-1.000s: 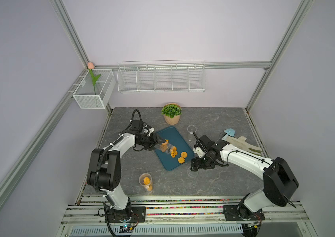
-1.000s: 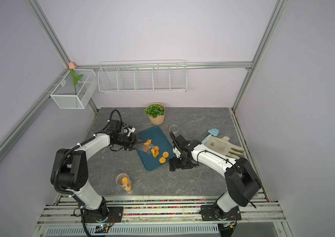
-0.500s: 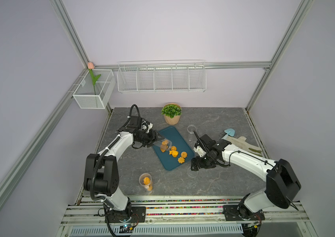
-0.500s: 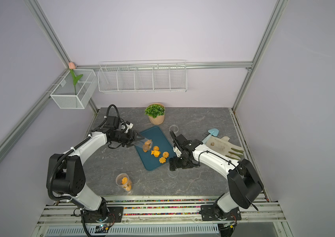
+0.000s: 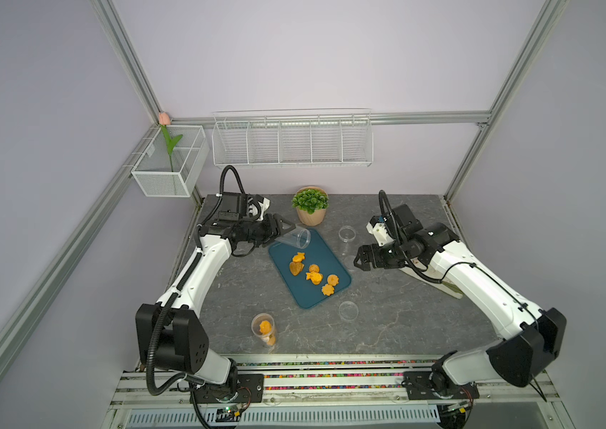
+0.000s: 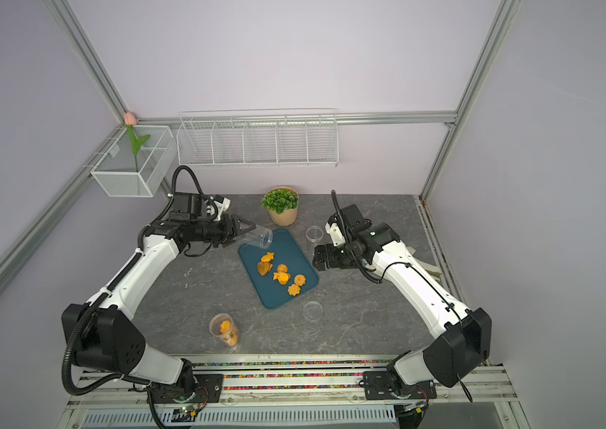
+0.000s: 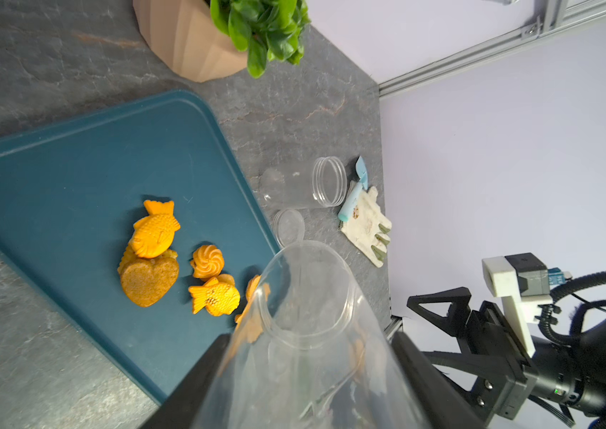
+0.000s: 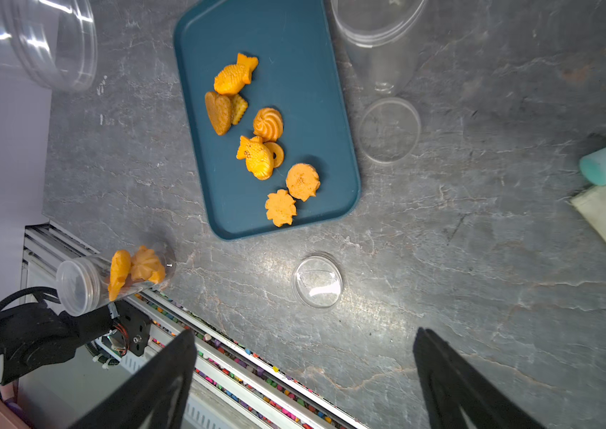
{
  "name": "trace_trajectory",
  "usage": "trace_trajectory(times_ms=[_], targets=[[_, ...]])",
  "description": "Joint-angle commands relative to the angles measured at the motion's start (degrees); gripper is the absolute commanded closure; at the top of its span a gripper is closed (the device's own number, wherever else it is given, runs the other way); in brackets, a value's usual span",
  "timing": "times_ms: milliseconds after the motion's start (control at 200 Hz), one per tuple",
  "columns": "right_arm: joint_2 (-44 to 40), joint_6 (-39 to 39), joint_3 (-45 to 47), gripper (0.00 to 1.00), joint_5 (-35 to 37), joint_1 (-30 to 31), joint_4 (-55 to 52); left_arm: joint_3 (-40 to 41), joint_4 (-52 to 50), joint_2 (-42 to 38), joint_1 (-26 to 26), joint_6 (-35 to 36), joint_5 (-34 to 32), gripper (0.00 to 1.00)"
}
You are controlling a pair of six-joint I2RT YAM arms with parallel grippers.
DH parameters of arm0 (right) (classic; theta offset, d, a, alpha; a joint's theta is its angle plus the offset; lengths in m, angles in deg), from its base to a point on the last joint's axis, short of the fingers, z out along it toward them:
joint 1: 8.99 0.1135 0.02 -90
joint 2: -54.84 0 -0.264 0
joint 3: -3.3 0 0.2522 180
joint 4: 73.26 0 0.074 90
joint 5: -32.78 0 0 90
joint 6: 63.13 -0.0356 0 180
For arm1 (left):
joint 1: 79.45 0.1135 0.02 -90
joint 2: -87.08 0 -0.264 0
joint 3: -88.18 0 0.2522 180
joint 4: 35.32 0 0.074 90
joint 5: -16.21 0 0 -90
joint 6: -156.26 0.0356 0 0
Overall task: Pour the cookies out of the jar
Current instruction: Pour the cookies in the jar onto the tray, then place the jar at the center of the board.
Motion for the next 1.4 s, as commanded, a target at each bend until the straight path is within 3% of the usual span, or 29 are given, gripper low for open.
trace_trajectory(times_ms=[0, 320, 660, 675, 1145, 1400], targets=[[-0.91, 1.30, -2.90, 0.06, -0.04, -0.86, -3.85, -1.53, 2.20, -1.62, 0.32, -2.53, -0.73, 0.39], [-1.85, -2.71, -5.69, 0.06, -4.85, -2.42, -1.51, 1.41, 7.57, -4.69, 0.33, -6.21, 2.33, 0.38], [-3.08, -6.81, -5.40, 0.01, -11.08, -4.98, 1.38, 5.76, 19.34, -5.92, 0.38, -14.83, 8.29, 0.38], [-3.12, -7.04, -5.38, 0.09, -11.52, -5.14, 1.38, 5.88, 19.87, -5.96, 0.38, -15.28, 8.45, 0.38], [-2.67, -18.12, -3.15, 0.11, -26.99, -8.29, 18.67, 12.08, 44.27, -6.78, -2.67, -36.21, 11.50, 0.38], [-2.25, -25.76, -1.29, 0.11, -34.41, -8.30, 30.85, 12.75, 52.80, -6.38, -5.86, -42.55, 11.18, 0.38]])
